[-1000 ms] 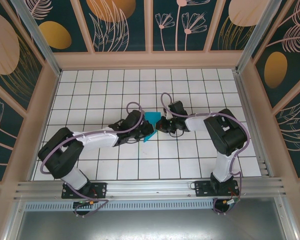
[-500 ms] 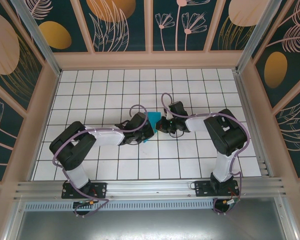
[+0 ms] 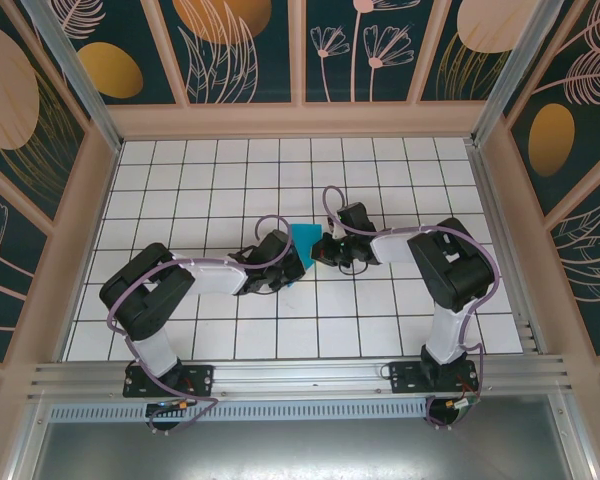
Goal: Fold a paper plane with a square sheet of paper (pick it up from the middle)
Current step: Third fold the triangle at the center of the table.
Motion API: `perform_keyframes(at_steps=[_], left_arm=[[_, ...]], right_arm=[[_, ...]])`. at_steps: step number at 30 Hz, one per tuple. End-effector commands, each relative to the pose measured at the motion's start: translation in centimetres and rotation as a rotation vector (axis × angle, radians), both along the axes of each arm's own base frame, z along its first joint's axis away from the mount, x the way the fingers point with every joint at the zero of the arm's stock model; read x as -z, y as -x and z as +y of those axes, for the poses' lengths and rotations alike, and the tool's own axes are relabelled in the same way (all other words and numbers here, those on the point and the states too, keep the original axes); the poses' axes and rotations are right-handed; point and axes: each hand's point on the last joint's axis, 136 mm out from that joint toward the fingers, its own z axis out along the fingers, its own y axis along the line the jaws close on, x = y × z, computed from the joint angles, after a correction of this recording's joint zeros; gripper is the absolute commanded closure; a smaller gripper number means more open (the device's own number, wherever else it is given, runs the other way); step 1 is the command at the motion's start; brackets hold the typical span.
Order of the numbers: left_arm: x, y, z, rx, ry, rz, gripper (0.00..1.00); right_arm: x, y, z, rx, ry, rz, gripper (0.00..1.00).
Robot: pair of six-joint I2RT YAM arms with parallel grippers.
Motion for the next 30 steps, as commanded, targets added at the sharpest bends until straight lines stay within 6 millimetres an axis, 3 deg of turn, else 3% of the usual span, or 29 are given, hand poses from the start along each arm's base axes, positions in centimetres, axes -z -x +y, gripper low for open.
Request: perform_keyframes(at_steps=[1, 7, 17, 19, 22, 30], left_arm=[[1.0, 0.7, 0.6, -0.011, -0.010, 0.029, 0.96], [2.2, 1.9, 1.5, -0.004, -0.026, 0.062, 0.96], [4.8, 5.4, 4.4, 0.029, -0.087, 0.137, 0.97], [4.1, 5.7, 4.3, 0.087, -0.091, 0.117, 0.96], [4.7, 6.4, 5.5, 0.133, -0.179, 0.123, 0.97], [4.9, 7.6, 6.3, 0.220, -0.227, 0.132, 1.00]], right_arm=[[5.5, 2.7, -3.4, 0.046, 0.189, 0.135, 1.00], [5.7, 2.9, -3.7, 0.044, 0.201, 0.140, 1.00], [7.4, 3.7, -5.0, 0.056, 0.277, 0.176, 1.00], [7.7, 3.9, -5.2, 0.058, 0.286, 0.185, 1.00], [8.0, 4.2, -5.4, 0.059, 0.295, 0.194, 1.00], [8.1, 4.2, -5.5, 0.060, 0.296, 0.196, 1.00]])
